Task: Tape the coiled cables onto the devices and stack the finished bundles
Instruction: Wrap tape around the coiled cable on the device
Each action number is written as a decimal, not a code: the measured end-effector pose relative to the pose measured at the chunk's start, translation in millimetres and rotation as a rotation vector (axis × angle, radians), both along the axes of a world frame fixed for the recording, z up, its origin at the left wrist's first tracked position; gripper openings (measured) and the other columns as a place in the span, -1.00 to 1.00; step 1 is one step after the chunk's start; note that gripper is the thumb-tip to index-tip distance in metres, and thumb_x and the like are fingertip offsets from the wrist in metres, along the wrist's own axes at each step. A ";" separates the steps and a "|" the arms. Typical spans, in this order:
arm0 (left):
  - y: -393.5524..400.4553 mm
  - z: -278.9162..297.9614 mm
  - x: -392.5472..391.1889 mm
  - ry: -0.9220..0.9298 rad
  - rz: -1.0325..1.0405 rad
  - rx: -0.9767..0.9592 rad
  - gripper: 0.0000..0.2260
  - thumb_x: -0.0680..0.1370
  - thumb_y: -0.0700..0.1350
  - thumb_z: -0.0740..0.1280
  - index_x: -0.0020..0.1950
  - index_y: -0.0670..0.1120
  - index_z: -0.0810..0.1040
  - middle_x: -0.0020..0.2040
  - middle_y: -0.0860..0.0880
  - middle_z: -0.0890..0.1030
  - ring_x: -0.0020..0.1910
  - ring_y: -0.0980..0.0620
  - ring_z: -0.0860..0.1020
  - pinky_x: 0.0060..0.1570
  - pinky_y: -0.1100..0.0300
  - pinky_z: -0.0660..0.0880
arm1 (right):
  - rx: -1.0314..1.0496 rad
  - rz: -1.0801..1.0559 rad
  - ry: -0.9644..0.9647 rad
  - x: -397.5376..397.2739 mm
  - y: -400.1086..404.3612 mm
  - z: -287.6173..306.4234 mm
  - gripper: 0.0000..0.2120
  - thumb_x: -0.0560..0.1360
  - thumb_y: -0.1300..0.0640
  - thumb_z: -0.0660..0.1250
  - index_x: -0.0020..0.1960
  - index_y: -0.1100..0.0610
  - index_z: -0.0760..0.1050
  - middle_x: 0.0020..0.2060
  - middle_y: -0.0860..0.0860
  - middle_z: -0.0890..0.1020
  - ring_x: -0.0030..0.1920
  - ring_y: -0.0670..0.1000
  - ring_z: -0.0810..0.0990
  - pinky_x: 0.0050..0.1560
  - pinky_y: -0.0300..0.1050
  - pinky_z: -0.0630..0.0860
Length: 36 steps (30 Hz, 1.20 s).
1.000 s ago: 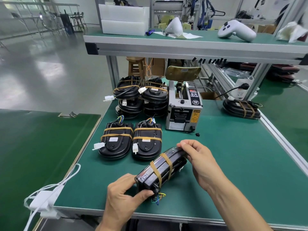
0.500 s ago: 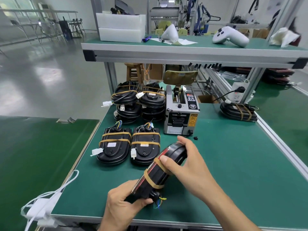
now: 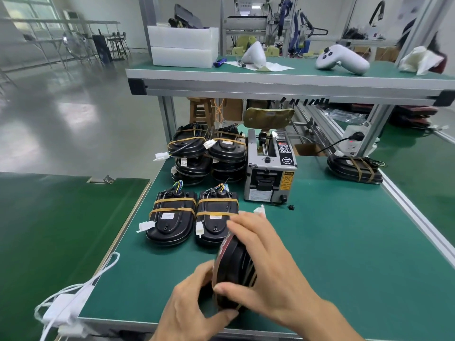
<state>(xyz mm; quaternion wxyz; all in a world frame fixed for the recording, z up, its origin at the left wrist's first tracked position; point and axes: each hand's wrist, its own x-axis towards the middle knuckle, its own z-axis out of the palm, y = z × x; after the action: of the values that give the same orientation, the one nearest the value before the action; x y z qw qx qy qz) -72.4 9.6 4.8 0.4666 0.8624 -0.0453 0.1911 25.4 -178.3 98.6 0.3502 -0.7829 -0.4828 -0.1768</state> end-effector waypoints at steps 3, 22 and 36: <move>-0.1 -1.4 1.0 -0.017 -0.038 0.052 -0.10 0.38 0.19 0.66 0.66 0.18 0.36 0.42 0.24 0.60 0.36 0.25 0.60 0.18 0.34 0.55 | 0.015 0.070 -0.034 -3.1 -0.5 -5.1 -0.19 0.43 -0.21 0.58 0.49 0.18 0.39 0.47 0.09 0.43 0.57 0.12 0.32 0.62 0.16 0.16; -3.5 -8.4 -4.2 -0.101 0.091 0.102 -0.36 0.45 0.48 0.48 0.43 0.18 0.58 -0.11 0.19 0.69 -0.14 0.31 0.69 -0.18 0.40 0.60 | 0.330 -0.790 0.817 138.2 6.6 -0.4 -0.77 0.59 0.03 0.33 0.18 -0.04 0.70 -0.08 -0.06 0.76 0.12 0.08 0.66 0.35 0.10 0.47; -4.1 -2.3 2.7 -0.248 -0.094 0.132 -0.37 0.53 0.17 0.61 0.55 0.02 0.56 0.18 0.11 0.71 0.18 0.09 0.71 0.07 0.13 0.67 | 0.418 -0.938 0.853 162.6 45.1 -10.5 -0.78 0.56 0.13 0.26 -0.15 0.12 0.66 -0.25 0.07 0.72 -0.03 0.19 0.63 0.20 0.06 0.44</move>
<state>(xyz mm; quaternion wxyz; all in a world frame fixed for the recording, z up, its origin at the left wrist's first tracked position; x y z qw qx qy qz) -69.6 5.5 2.5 0.4079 0.8581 -0.1552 0.2707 188.1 -133.2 88.0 0.5409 -0.8269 0.1342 -0.0753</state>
